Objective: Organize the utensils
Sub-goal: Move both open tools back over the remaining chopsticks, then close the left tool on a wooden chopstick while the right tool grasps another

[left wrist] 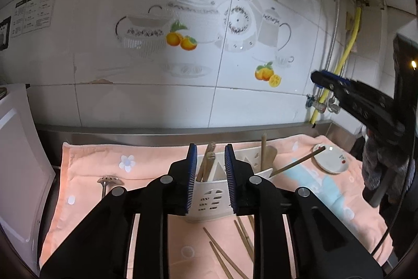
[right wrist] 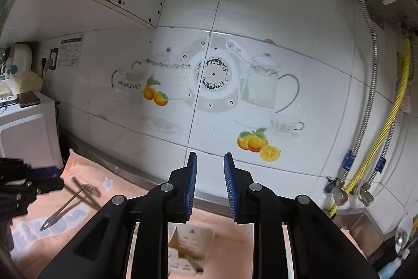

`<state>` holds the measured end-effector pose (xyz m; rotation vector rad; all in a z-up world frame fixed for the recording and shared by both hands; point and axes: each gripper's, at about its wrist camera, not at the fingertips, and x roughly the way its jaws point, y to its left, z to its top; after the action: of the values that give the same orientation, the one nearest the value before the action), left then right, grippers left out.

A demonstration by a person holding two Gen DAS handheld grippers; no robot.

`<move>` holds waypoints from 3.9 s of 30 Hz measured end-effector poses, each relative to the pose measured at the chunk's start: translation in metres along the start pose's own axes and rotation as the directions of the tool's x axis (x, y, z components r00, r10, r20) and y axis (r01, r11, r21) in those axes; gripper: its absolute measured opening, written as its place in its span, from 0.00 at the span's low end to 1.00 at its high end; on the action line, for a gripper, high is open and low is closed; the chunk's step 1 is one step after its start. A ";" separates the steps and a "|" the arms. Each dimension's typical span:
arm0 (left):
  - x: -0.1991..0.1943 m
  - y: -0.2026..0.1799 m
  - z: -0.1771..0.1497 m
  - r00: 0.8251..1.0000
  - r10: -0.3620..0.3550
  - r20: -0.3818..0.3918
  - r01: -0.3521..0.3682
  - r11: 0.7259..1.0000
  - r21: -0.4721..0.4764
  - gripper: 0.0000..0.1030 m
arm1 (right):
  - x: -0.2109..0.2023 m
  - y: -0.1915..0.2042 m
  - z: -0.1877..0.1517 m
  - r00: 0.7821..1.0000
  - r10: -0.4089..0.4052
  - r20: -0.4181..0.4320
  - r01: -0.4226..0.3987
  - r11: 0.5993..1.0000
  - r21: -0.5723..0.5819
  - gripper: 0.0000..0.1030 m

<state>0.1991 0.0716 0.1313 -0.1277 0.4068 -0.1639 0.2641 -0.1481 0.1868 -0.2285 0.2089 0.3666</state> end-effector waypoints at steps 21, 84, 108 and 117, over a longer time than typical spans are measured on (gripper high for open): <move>-0.052 -0.006 -0.077 0.995 0.031 -0.096 -0.030 0.999 0.014 0.26 | -0.101 0.011 -0.103 0.986 0.100 -0.137 -0.084 0.990 0.117 0.24; -0.017 -0.021 -0.232 0.892 0.042 -0.450 -0.053 0.999 -0.011 0.06 | -0.086 0.081 -0.279 0.832 0.280 -0.479 -0.117 0.933 0.341 0.15; -0.013 -0.020 -0.240 0.901 0.025 -0.433 -0.059 0.996 -0.066 0.06 | -0.089 0.085 -0.278 0.854 0.185 -0.486 -0.061 0.964 0.259 0.07; -0.031 -0.018 -0.211 0.930 0.032 -0.365 -0.046 0.998 -0.030 0.06 | -0.107 0.059 -0.237 0.912 0.149 -0.383 -0.052 0.966 0.253 0.07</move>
<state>0.0836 0.0401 -0.0467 -0.1269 0.7842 -0.1404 0.1063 -0.1908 -0.0236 -0.0519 0.6685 0.3918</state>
